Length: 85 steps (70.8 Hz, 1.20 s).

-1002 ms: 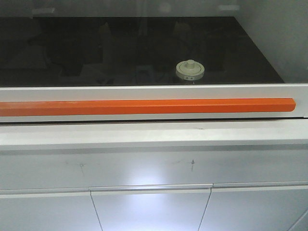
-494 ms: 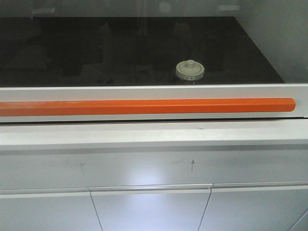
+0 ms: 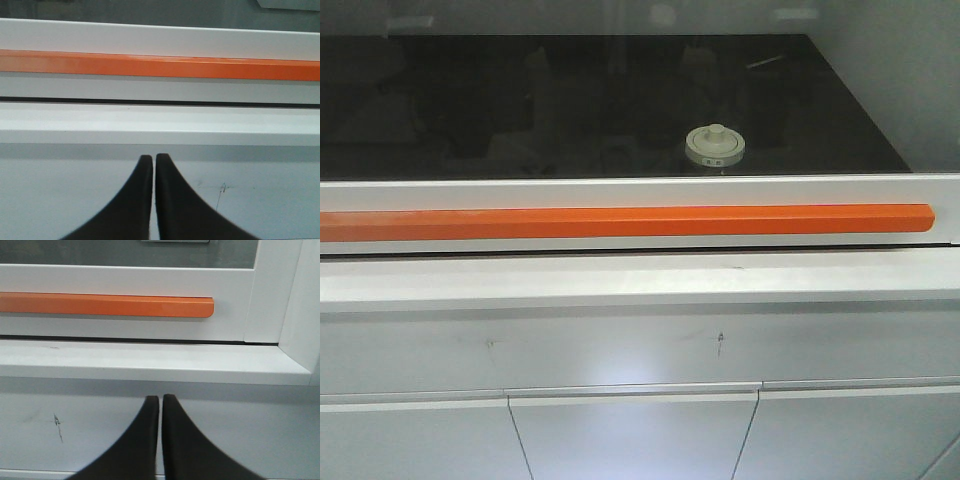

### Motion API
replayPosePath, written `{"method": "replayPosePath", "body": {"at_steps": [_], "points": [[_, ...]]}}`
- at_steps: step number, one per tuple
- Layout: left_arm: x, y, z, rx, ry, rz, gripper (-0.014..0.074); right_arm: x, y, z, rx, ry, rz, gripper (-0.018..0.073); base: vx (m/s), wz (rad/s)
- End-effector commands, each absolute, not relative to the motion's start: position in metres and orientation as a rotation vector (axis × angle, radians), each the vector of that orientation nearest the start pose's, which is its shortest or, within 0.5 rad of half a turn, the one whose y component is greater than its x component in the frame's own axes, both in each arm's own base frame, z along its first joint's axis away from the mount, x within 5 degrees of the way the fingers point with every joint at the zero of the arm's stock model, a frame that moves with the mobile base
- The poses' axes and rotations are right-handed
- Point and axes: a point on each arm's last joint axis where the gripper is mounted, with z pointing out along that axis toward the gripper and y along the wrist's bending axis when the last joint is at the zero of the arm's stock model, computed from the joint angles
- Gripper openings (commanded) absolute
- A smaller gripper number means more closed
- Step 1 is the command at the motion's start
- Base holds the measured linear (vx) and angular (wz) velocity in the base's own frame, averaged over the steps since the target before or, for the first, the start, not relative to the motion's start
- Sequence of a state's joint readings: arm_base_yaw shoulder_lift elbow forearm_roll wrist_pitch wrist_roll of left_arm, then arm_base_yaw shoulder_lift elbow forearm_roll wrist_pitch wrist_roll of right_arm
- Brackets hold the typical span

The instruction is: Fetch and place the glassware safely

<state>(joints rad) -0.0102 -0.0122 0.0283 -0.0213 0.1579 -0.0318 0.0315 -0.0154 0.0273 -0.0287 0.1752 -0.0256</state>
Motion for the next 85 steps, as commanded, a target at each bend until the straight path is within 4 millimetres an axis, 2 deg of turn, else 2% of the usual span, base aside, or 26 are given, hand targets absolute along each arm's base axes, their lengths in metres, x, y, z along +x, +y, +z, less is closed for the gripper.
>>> {"method": "replayPosePath", "body": {"at_steps": [1, 8, 14, 21, 26, 38, 48, 56, 59, 66, 75, 85], "points": [[0.057, -0.001, 0.193, -0.041, 1.545, -0.068, -0.0007, 0.057, 0.001, 0.192, -0.074, 1.585, -0.036, -0.0003, 0.00, 0.00], [0.056, -0.001, 0.203, -0.045, 1.438, -0.073, -0.0007, 0.057, 0.001, 0.196, -0.072, 1.535, -0.034, -0.0003, 0.00, 0.00], [0.053, 0.000, 0.219, -0.048, 1.284, -0.079, -0.0007, 0.056, 0.002, 0.206, -0.070, 1.434, -0.033, -0.0003, 0.00, 0.00], [0.045, 0.000, 0.243, -0.054, 1.094, -0.095, -0.0007, 0.052, 0.002, 0.226, -0.066, 1.283, -0.031, -0.0003, 0.00, 0.00], [0.039, 0.000, 0.261, -0.052, 1.021, -0.097, -0.0007, 0.048, 0.002, 0.242, -0.064, 1.218, -0.031, -0.0003, 0.00, 0.00], [0.027, 0.000, 0.314, -0.040, 1.000, -0.087, -0.0007, 0.035, 0.001, 0.289, -0.059, 1.135, -0.034, -0.0003, 0.00, 0.00], [0.029, 0.000, 0.362, 0.006, 1.036, -0.011, -0.0007, 0.034, 0.001, 0.330, -0.057, 1.126, -0.035, -0.0003, 0.00, 0.00], [0.040, 0.000, 0.399, 0.021, 1.034, 0.016, -0.0007, 0.040, 0.001, 0.366, -0.056, 1.110, -0.035, -0.0003, 0.00, 0.00], [0.050, -0.001, 0.413, 0.032, 1.051, 0.034, -0.0007, 0.042, 0.001, 0.381, -0.055, 1.099, -0.035, -0.0003, 0.00, 0.00], [0.075, -0.001, 0.431, 0.054, 1.111, 0.063, -0.0007, 0.055, 0.002, 0.403, -0.056, 1.120, -0.036, -0.0003, 0.00, 0.00], [0.103, -0.001, 0.437, 0.066, 1.155, 0.079, -0.0007, 0.074, 0.002, 0.419, -0.058, 1.137, -0.036, -0.0003, 0.00, 0.00], [0.121, -0.002, 0.434, 0.064, 1.163, 0.078, -0.0007, 0.089, 0.003, 0.418, -0.058, 1.155, -0.033, -0.0003, 0.00, 0.00]]}}
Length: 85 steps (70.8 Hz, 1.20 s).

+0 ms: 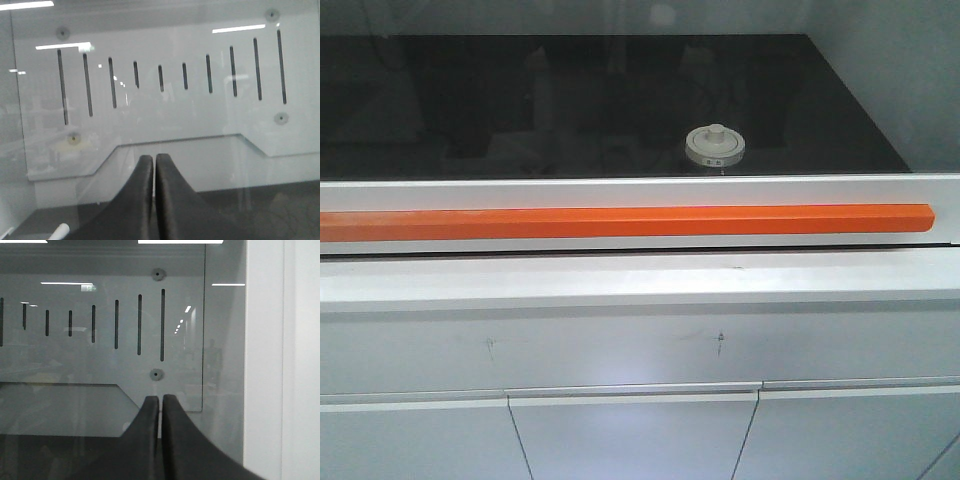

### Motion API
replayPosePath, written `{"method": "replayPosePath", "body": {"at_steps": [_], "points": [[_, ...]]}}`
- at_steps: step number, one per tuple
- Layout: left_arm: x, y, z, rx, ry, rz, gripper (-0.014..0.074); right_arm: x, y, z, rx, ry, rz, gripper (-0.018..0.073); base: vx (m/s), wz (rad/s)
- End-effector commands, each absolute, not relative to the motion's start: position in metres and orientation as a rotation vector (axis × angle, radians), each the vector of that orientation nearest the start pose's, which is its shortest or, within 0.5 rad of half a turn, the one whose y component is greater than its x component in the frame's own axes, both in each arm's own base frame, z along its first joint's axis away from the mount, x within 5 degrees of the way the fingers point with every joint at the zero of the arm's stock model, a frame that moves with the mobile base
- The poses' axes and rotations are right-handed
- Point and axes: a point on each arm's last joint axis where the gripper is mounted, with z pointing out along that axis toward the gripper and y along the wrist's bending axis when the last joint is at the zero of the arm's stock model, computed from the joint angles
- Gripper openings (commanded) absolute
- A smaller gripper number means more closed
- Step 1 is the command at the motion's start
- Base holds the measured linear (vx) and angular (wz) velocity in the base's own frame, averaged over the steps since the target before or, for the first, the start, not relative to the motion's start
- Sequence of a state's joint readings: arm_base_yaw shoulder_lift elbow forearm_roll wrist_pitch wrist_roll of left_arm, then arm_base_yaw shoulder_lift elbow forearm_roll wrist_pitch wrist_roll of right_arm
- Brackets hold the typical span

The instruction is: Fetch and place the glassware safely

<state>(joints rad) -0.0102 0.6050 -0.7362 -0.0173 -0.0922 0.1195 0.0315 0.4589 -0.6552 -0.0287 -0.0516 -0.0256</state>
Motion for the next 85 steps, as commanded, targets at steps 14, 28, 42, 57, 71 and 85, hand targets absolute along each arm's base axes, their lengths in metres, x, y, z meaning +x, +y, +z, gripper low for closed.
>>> {"method": "replayPosePath", "body": {"at_steps": [14, 28, 42, 57, 71, 85], "points": [[0.125, -0.002, 0.429, 0.067, 1.215, 0.075, -0.0007, 0.099, 0.003, 0.415, -0.056, 1.197, -0.027, -0.0003, 0.00, 0.00], [0.127, -0.002, 0.424, 0.070, 1.275, 0.072, -0.0007, 0.103, 0.003, 0.407, -0.026, 1.280, 0.014, -0.0003, 0.00, 0.00], [0.131, -0.002, 0.409, 0.069, 1.327, 0.066, -0.0007, 0.115, 0.004, 0.382, -0.061, 1.328, -0.022, -0.0003, 0.00, 0.00], [0.138, -0.001, 0.364, 0.061, 1.333, 0.064, -0.0007, 0.124, 0.005, 0.329, -0.098, 1.354, -0.044, -0.0003, 0.00, 0.00], [0.138, -0.001, 0.312, 0.060, 1.367, 0.068, -0.0007, 0.133, 0.006, 0.284, -0.115, 1.428, -0.043, -0.0003, 0.00, 0.00], [0.135, -0.001, 0.271, 0.060, 1.401, 0.072, -0.0007, 0.149, 0.007, 0.259, -0.162, 1.489, -0.075, -0.0003, 0.00, 0.00]]}}
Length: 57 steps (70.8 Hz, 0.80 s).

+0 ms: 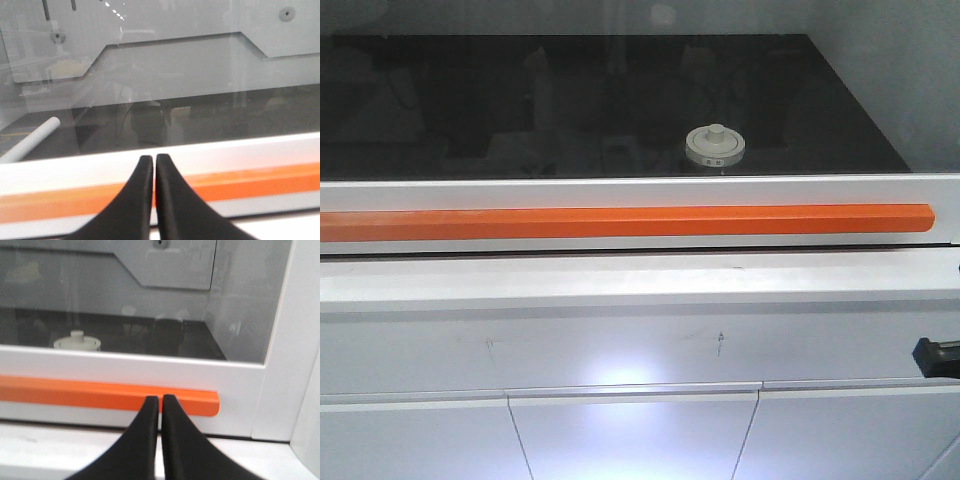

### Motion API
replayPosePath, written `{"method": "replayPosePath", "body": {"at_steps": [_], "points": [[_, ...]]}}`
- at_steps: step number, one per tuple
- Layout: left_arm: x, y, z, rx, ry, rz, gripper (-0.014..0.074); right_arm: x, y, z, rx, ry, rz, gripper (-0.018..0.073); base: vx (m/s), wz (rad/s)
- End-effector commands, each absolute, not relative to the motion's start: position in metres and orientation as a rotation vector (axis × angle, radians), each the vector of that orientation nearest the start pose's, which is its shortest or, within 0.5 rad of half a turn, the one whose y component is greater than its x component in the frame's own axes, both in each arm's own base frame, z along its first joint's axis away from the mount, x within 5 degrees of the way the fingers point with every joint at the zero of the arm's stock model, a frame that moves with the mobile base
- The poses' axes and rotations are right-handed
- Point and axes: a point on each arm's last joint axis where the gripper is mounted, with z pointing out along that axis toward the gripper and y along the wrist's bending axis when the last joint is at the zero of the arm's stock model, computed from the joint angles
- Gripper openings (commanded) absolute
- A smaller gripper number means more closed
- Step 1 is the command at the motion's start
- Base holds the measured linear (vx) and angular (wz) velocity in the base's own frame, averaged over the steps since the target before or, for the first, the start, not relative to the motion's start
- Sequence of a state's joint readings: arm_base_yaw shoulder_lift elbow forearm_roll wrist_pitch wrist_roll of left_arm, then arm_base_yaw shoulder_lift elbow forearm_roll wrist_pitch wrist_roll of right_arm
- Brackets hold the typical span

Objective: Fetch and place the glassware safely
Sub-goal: 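Move both grippers up to the orange sash handle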

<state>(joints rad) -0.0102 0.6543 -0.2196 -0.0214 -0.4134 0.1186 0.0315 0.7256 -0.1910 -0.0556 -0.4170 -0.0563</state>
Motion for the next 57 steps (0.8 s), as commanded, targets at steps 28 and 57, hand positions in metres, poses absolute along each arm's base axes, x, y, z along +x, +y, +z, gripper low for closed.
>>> {"method": "replayPosePath", "body": {"at_steps": [28, 57], "points": [[0.168, -0.001, 0.246, 0.058, 1.422, 0.078, -0.0007, 0.190, 0.013, 0.229, -0.215, 1.485, -0.045, -0.0001, 0.00, 0.00], [0.196, -0.004, 0.219, 0.097, 1.430, 0.076, -0.0007, 0.213, 0.018, 0.200, -0.205, 1.481, 0.033, -0.0001, 0.00, 0.00]]}}
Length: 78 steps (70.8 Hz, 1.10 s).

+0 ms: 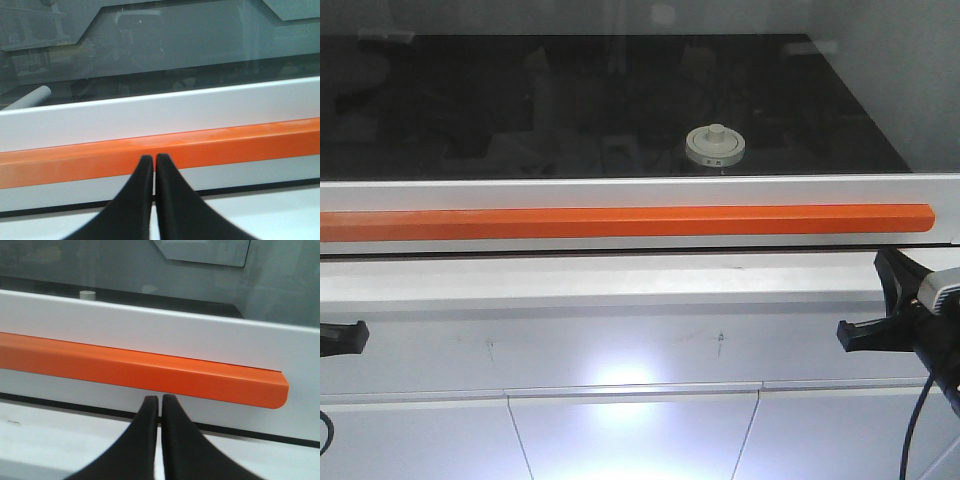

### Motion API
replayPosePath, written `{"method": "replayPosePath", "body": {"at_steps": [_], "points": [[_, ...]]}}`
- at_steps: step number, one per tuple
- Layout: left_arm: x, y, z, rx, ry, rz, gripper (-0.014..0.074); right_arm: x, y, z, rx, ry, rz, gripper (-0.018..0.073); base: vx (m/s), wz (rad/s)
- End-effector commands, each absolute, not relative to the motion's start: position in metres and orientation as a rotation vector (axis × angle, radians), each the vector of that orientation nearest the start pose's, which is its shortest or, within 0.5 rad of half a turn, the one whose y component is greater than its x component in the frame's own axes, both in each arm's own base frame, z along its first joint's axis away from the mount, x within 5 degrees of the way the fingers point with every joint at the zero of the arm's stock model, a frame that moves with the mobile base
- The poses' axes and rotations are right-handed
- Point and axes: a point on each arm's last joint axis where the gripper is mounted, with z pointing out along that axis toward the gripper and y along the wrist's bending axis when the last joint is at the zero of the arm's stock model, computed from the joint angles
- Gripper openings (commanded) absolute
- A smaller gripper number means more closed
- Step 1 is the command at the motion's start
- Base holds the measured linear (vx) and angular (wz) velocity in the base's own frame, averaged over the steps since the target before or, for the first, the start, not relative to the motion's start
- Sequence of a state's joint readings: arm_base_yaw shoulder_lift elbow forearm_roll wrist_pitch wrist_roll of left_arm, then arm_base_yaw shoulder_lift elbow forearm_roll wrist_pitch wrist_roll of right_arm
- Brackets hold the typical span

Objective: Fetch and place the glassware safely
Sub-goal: 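Move both grippers up to the orange sash handle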

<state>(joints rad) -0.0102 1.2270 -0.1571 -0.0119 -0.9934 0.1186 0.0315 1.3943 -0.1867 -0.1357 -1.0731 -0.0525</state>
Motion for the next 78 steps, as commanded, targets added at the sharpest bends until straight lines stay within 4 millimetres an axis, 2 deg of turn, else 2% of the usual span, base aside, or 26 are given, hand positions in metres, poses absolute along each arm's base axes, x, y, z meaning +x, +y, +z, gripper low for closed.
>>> {"method": "replayPosePath", "body": {"at_steps": [1, 28, 45, 78], "points": [[0.197, -0.004, 0.219, 0.101, 1.429, 0.075, -0.0007, 0.214, 0.018, 0.199, -0.205, 1.484, 0.033, -0.0001, 0.00, 0.00], [0.204, -0.006, 0.221, 0.120, 1.387, 0.068, -0.0007, 0.223, 0.018, 0.183, -0.206, 1.515, 0.036, -0.0001, 0.00, 0.00], [0.207, -0.006, 0.223, 0.119, 1.381, 0.069, -0.0007, 0.237, 0.018, 0.185, -0.206, 1.514, 0.034, -0.0001, 0.00, 0.00], [0.207, -0.006, 0.223, 0.119, 1.383, 0.069, -0.0007, 0.264, 0.019, 0.172, -0.206, 1.543, 0.036, -0.0001, 0.00, 0.00]]}}
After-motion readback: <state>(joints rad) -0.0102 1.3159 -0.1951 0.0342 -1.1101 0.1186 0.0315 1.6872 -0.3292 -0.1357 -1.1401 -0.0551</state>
